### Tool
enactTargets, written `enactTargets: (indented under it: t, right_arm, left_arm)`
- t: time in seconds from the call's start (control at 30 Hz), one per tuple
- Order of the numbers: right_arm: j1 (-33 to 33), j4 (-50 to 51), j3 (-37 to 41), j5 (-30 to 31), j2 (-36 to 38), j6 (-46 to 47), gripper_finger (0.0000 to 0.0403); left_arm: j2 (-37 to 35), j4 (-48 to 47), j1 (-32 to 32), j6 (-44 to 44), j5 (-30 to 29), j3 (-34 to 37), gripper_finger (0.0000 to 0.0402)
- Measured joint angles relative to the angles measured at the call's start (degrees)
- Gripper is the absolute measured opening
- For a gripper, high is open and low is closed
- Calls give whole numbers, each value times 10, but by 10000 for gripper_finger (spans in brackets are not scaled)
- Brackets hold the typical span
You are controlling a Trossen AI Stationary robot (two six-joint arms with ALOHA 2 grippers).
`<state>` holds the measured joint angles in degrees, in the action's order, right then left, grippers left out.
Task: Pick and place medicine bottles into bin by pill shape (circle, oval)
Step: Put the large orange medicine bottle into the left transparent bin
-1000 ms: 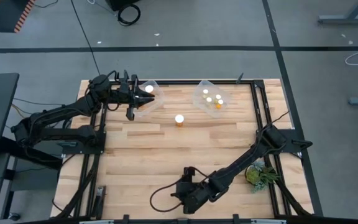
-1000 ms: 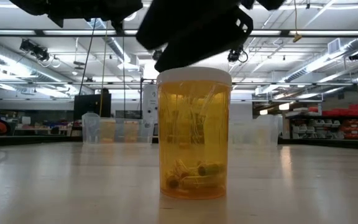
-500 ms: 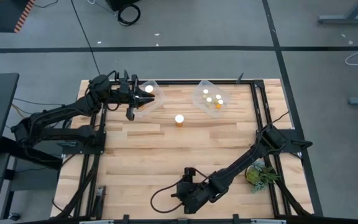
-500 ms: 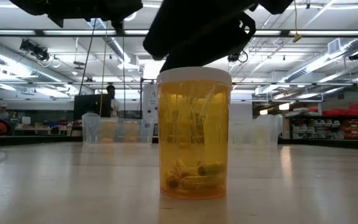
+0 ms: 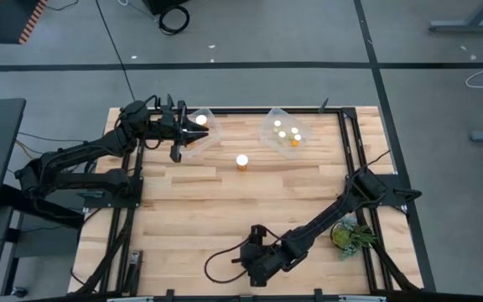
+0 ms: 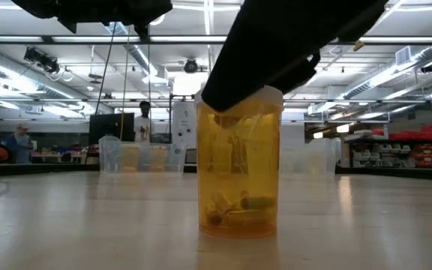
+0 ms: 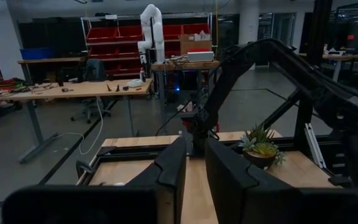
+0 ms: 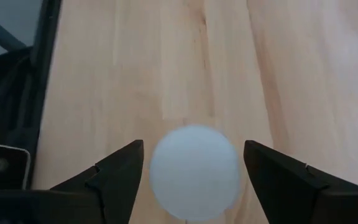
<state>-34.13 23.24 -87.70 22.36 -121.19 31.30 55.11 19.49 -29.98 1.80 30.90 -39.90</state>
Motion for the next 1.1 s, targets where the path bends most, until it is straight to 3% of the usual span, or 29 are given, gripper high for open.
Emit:
enactTargets:
  t: [0.43,0.9,1.1]
  right_arm:
    - [14,15,0,-5,0,6,229]
    - [84,19,0,0,2,-49,230]
    - [139,16,-1,-40,3,-83,230]
  left_arm:
    - [0,0,0,0,0,0,72]
    - [0,0,0,0,0,0,75]
    - [0,0,0,0,0,0,68]
